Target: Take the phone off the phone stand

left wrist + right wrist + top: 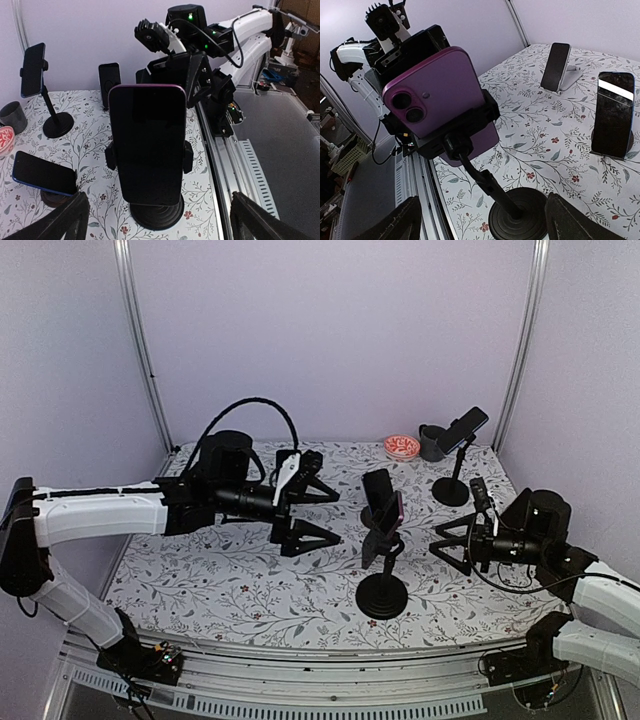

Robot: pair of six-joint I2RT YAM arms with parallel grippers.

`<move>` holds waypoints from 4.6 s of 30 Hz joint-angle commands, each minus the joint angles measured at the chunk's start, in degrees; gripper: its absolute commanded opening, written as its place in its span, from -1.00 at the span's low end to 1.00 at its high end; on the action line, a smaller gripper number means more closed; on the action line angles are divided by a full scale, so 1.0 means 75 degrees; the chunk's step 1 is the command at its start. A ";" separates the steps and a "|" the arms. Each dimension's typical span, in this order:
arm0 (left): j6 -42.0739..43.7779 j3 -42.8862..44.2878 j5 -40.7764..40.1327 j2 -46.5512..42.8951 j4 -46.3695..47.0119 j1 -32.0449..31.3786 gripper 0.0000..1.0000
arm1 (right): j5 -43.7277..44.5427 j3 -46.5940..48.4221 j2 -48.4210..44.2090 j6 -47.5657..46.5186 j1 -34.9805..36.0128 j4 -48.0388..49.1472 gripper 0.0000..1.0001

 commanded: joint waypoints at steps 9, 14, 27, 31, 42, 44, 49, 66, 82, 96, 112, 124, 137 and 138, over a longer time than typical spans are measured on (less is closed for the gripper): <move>0.0230 0.0152 0.0241 0.0280 0.0239 -0.0245 0.98 | 0.0484 0.0395 0.1230 -0.1047 0.1060 0.1196 0.60; 0.0274 -0.0013 0.0219 0.0125 0.0236 -0.0240 0.98 | 0.0485 0.0792 0.1734 -0.1912 0.1241 0.1195 0.42; 0.0041 -0.0678 0.0073 -0.0433 0.0444 -0.0157 0.98 | -0.0692 0.1785 0.2606 -0.3293 0.1242 0.0321 0.05; -0.0021 -0.0846 0.0047 -0.0520 0.0607 -0.0123 0.98 | -0.0943 0.1882 0.2698 -0.3527 0.1251 0.0051 0.02; -0.0131 -0.1077 0.0068 -0.0593 0.0907 -0.0025 0.98 | -0.0750 0.1857 0.2916 -0.3872 0.1452 -0.0239 0.00; -0.0161 -0.1106 0.0081 -0.0607 0.0946 -0.0011 0.98 | -0.0637 0.1890 0.3040 -0.3911 0.1452 -0.0233 -0.03; -0.0268 -0.1238 0.0114 -0.0583 0.1160 0.0042 0.98 | -0.0521 0.1911 0.3249 -0.4021 0.1452 -0.0233 -0.16; -0.0895 -0.1965 -0.0284 -0.0904 0.1818 0.0140 0.98 | -0.1096 0.2594 0.4165 -0.4040 0.1619 0.0946 -1.00; -0.1063 -0.1976 -0.0777 -0.1249 0.1751 0.0646 0.78 | -0.2014 0.4259 0.5933 -0.5519 0.2165 0.0691 -1.00; -0.1322 -0.1046 0.0296 -0.0113 0.1466 0.0905 0.08 | -0.2291 0.4380 0.6163 -0.5856 0.2185 0.0654 -1.00; -0.1613 -0.0875 0.0653 0.0407 0.1623 0.0899 -0.41 | -0.2368 0.4480 0.6307 -0.5897 0.2179 0.0649 -1.00; -0.1805 -0.1008 0.0671 0.0441 0.1863 0.0894 -0.75 | -0.2202 0.4542 0.6422 -0.5955 0.2189 0.0628 -0.97; -0.2460 -0.1852 -0.0519 -0.0237 0.3025 0.0875 -1.00 | -0.1493 0.4423 0.6123 -0.5537 0.1909 0.0874 -0.01; -0.2474 -0.1880 -0.0658 -0.0276 0.3070 0.0874 -1.00 | -0.1411 0.4384 0.6055 -0.5460 0.1889 0.0921 0.07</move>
